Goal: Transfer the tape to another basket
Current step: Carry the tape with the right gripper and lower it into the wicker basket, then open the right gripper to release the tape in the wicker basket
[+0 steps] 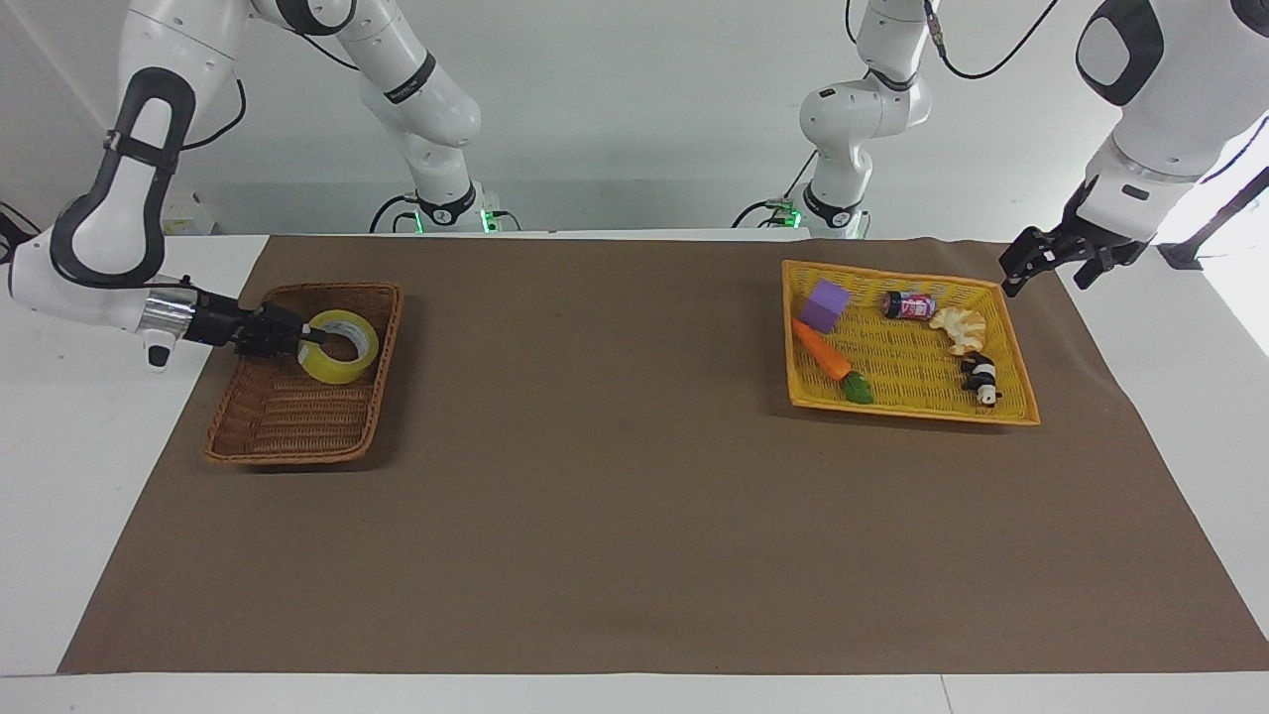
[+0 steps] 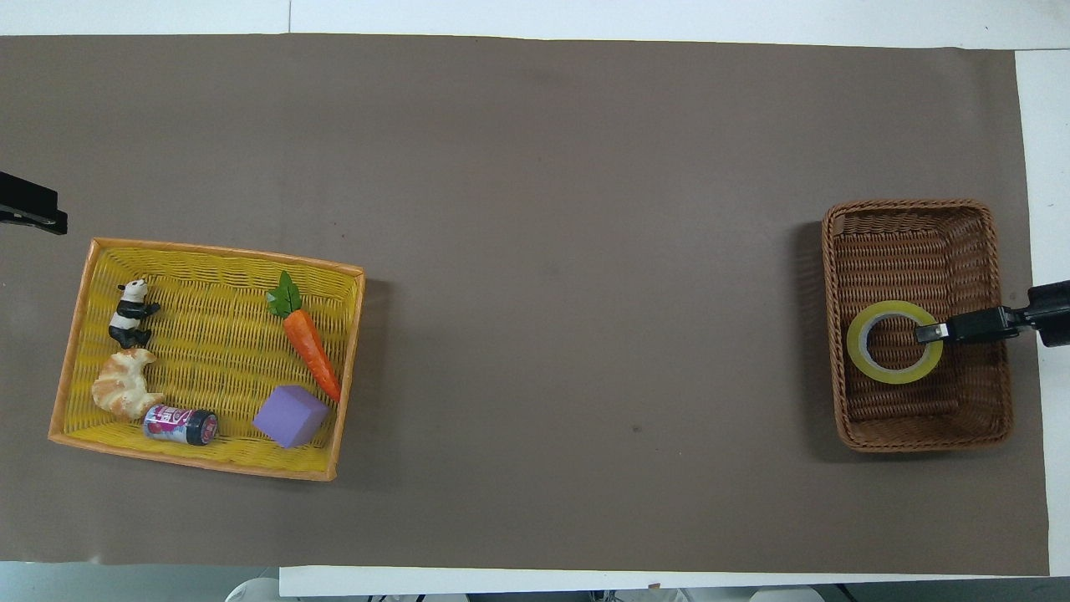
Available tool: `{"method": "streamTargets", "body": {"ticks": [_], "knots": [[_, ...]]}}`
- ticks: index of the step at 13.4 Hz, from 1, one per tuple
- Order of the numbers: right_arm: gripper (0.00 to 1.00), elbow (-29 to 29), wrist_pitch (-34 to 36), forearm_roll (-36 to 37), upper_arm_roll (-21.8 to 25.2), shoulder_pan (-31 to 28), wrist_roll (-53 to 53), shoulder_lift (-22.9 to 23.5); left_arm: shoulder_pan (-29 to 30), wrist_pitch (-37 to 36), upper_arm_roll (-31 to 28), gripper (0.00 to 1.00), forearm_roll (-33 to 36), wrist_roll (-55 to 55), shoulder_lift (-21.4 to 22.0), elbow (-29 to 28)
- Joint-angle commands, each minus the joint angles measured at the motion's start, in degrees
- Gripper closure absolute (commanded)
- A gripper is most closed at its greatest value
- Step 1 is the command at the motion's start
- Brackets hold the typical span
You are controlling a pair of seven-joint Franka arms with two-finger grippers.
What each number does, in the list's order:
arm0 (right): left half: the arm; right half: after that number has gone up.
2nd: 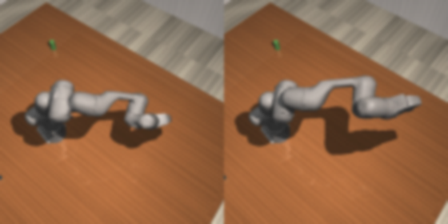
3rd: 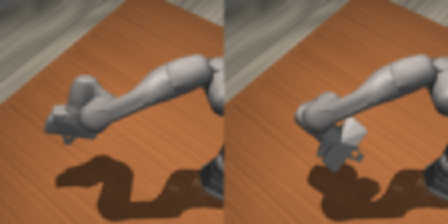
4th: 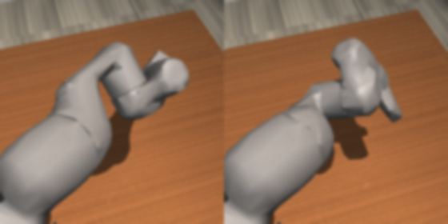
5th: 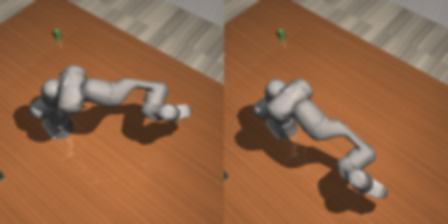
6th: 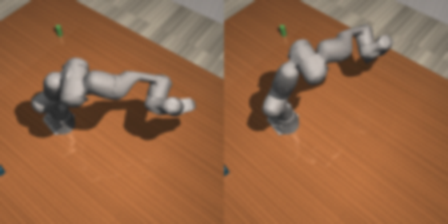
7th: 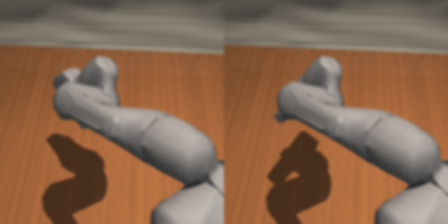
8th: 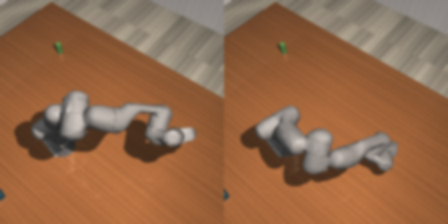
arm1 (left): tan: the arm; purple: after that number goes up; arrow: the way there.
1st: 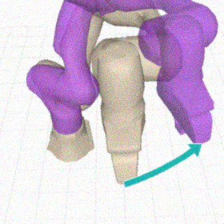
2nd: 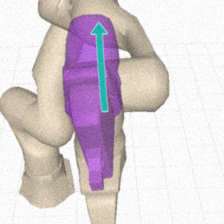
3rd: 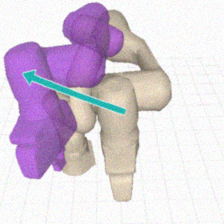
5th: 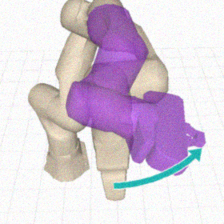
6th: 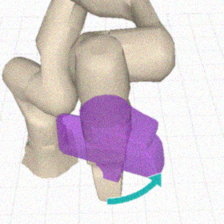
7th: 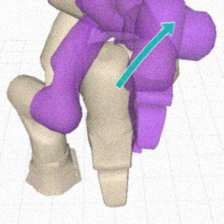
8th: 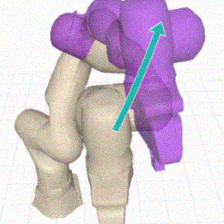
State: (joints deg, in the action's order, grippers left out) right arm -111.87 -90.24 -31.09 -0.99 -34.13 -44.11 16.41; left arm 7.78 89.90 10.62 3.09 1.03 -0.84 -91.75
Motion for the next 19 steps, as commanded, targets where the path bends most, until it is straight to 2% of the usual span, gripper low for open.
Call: {"method": "streamTargets", "body": {"ticks": [1,3,8,10,14,16,19], "knots": [[0.65,-0.72,-0.47,1.21,-0.24,0.02,-1.24,-0.76,-1.10,-2.28,0.28,0.00,1.39,-0.51,-1.97,2.45],[0.00,-0.81,-2.39,1.30,-0.24,0.02,-1.24,-0.76,-1.27,-2.45,0.72,0.00,1.39,-0.59,-2.59,2.89],[0.00,0.94,-2.66,2.00,-0.33,0.37,-3.77,-0.85,-1.80,-6.23,1.43,0.00,1.30,-2.70,-1.46,3.43],[0.00,3.83,-3.19,5.41,-0.24,3.26,-4.84,-2.25,-1.80,-5.53,0.90,0.00,0.86,-2.79,-0.83,2.72],[0.00,7.97,-5.74,13.06,-0.33,11.78,-3.53,-8.84,-2.33,-4.48,0.90,0.00,0.86,-2.53,0.05,-0.45],[0.00,10.69,-5.74,16.05,-0.41,16.79,3.89,-10.95,-2.24,-4.74,0.90,0.00,0.86,-2.35,0.13,-0.45],[0.00,17.10,-0.49,23.69,-0.86,23.56,21.63,-11.75,-1.28,-4.83,0.64,0.00,0.86,-2.26,0.40,-0.45]]}}
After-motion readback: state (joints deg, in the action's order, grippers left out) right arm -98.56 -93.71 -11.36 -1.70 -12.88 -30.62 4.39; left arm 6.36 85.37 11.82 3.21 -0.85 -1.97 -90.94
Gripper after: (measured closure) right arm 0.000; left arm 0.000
